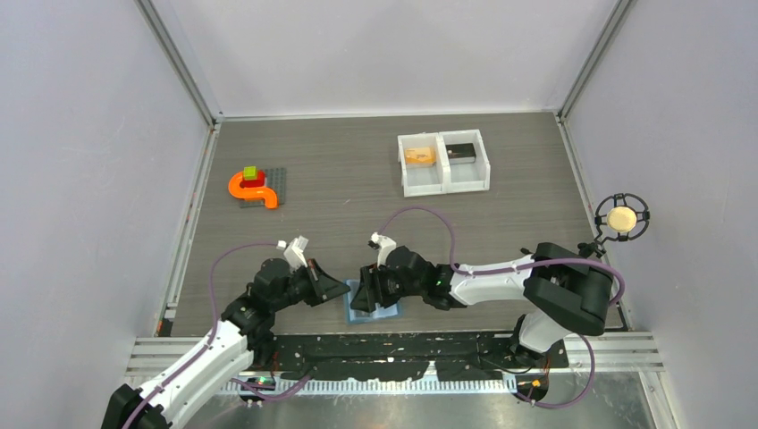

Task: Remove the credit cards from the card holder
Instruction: Remove the credit card from the card holder.

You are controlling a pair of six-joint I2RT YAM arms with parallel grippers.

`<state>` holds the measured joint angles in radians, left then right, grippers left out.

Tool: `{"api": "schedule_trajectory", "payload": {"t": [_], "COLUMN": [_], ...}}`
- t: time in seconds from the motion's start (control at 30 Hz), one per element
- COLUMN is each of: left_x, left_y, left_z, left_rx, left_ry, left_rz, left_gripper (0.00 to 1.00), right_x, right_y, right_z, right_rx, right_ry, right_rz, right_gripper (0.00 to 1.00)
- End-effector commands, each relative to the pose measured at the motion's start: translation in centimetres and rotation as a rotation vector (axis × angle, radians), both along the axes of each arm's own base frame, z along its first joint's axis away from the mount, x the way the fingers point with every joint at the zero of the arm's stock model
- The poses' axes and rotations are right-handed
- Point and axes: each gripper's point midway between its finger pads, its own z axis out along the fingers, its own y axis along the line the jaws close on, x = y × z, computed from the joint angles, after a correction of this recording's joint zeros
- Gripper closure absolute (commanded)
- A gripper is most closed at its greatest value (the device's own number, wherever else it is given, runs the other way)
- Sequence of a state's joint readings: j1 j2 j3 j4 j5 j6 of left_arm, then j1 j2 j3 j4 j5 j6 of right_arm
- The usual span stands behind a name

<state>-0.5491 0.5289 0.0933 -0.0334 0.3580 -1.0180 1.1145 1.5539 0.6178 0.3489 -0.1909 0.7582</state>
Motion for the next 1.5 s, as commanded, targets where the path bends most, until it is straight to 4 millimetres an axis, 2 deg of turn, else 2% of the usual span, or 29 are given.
{"api": "schedule_trajectory", "payload": {"t": [0.0,0.17,0.53,0.83,1.17,1.37,1.43,1.47], "left_x": [0.6,0.6,0.8,0.6,0.7,0.9,1.0,1.0], "left_y": [-0.5,-0.4,-0.3,0.3,1.1,1.8,2.2,2.5], "left_z": [1.9,1.7,1.5,0.5,-0.1,-0.4,-0.3,-0.3], "left_rx": [-0.055,-0.045,-0.018,0.045,0.150,0.214,0.243,0.259], "left_ry": [-0.062,-0.059,-0.061,-0.030,0.013,0.033,0.042,0.048], "left_rz": [-0.007,0.000,-0.004,-0.001,0.003,0.017,0.031,0.038], "left_gripper": [1.00,1.00,1.00,1.00,1.00,0.94,0.87,0.80], "right_x": [1.3,1.7,2.3,2.6,2.8,2.8,2.9,2.9], "right_y": [0.1,-0.4,-2.0,-3.6,-5.1,-5.9,-6.1,-6.4], "right_z": [0.5,0.9,1.4,2.0,2.2,2.4,2.8,2.7], "right_rx": [-0.036,-0.042,-0.082,-0.097,-0.106,-0.110,-0.105,-0.117], "right_ry": [-0.059,-0.078,-0.105,-0.142,-0.161,-0.168,-0.172,-0.176], "right_rz": [-0.042,-0.069,-0.125,-0.162,-0.191,-0.204,-0.209,-0.213], "right_gripper": [0.42,0.53,0.54,0.53,0.66,0.69,0.69,0.69]}}
